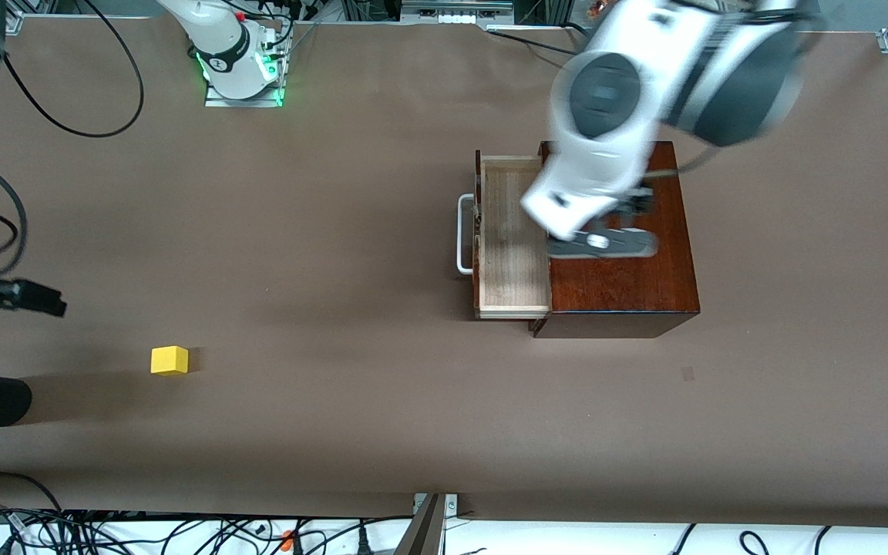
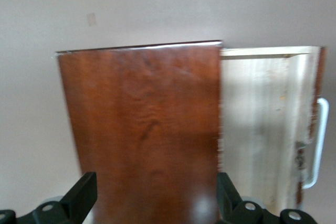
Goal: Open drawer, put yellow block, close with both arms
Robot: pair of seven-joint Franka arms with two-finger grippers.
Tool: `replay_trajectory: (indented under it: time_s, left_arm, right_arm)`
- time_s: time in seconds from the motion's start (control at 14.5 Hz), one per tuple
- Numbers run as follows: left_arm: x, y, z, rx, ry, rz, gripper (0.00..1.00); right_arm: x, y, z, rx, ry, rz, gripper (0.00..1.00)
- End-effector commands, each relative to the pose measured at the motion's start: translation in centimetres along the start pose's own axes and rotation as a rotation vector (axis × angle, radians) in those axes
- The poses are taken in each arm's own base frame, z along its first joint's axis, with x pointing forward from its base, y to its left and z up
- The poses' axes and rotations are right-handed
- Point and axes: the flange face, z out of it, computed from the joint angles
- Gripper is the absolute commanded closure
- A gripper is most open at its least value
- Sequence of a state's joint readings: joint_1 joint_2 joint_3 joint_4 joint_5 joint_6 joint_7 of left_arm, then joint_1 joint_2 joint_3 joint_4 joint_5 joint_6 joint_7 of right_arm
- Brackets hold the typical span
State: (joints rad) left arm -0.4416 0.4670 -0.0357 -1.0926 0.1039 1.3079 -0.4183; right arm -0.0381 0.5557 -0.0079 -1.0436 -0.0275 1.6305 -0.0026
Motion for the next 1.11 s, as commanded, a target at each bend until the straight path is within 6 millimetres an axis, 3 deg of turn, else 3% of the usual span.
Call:
replay_trajectory:
  time_s: [0.0, 0.14, 0.35, 0.62, 0.83, 1.04]
  left_arm:
    - [0.1, -9.9, -0.1, -0.088, -0.051, 0.095, 0.0]
    - [-0.2, -16.2, 0.4, -0.129, -0.057, 0.168, 0.0]
    - [-1.1, -21.5, 3.1, -0.153, -0.054, 0.125, 0.0]
    - [-4.5, -21.7, 6.1, -0.13, 0.087, 0.167, 0.0]
    - [-4.8, -21.4, 5.9, -0.128, 0.085, 0.149, 0.0]
    - [-5.1, -22.5, 3.9, -0.13, 0.064, 0.135, 0.0]
  right_arm:
    - [2.1, -0.6, 3.5, 0.017, 0.012, -0.005, 0.0]
    - [3.1, -1.4, 8.5, 0.018, -0.025, -0.002, 0.0]
    - [3.9, -2.0, 14.5, 0.021, 0.015, 0.022, 0.0]
    - [3.2, -2.6, 21.1, 0.02, 0.05, 0.014, 0.0]
    - [2.9, -2.4, 25.8, 0.017, 0.017, -0.003, 0.0]
    - [2.7, -2.3, 29.3, 0.016, 0.0, -0.043, 0.0]
